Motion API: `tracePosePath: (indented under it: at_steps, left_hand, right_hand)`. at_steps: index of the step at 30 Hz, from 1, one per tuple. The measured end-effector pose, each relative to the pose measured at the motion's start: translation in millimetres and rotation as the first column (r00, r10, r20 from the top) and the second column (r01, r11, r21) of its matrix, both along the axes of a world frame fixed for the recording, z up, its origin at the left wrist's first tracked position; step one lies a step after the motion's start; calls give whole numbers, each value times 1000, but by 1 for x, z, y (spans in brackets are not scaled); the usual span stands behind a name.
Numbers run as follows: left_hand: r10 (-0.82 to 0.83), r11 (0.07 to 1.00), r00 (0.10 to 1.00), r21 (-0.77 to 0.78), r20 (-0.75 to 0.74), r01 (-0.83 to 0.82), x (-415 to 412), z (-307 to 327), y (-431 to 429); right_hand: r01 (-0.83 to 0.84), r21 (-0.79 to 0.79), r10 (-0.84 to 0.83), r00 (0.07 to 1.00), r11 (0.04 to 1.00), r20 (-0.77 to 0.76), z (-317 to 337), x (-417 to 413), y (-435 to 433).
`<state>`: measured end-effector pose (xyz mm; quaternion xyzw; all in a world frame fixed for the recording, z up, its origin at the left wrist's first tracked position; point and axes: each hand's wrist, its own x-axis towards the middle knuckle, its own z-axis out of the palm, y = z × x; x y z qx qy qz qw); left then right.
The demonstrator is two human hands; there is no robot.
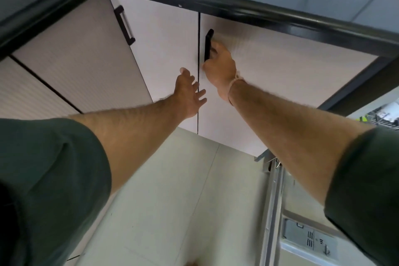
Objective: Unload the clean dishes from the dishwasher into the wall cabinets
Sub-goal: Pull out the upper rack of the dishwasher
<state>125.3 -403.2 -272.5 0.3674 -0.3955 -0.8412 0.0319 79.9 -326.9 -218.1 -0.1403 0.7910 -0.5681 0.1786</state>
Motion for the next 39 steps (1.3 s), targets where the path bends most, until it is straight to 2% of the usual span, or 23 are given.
tracePosePath:
  at_steps: [7, 14, 21, 27, 33, 39]
  left_hand:
    - [95, 985, 995, 150, -22, -90, 13, -20, 2]
    - [206, 955, 978, 220, -7, -200, 63, -33, 32]
    - [315, 912, 949, 279, -6, -301, 127, -34, 95]
    - [343, 887, 939, 327, 4, -325, 179, -36, 167]
    - [338, 883, 935, 308, 105, -354, 216, -8, 268]
    - [205, 902, 973, 365, 109, -231, 221, -14, 345]
  right_hand:
    - [47, -18, -48, 997, 999, -60, 5, 33, 18]
    - [-55, 27, 57, 995, 998, -78, 6, 82, 56]
    - [-150, -3, 148, 983, 989, -107, 2, 138, 123]
    - [-222, 4, 221, 970, 975, -96, -7, 175, 201]
    - [-123, 65, 129, 987, 990, -94, -13, 200, 287]
    - [5, 64, 4, 992, 998, -129, -12, 205, 367]
